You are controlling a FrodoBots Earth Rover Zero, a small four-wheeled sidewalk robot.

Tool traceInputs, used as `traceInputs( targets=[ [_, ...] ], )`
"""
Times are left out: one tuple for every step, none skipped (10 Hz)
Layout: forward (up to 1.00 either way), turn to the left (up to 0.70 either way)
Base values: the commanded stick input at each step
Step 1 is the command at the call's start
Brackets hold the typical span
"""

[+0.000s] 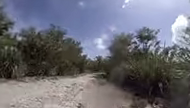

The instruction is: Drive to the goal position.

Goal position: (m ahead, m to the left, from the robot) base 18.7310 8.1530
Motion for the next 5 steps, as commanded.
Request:
traceInputs(
  targets=[
    [0.70, 0.00],
    [0.70, 0.00],
    [0.70, 0.00],
    [0.70, 0.00],
    [0.70, 0.00]
  ],
)
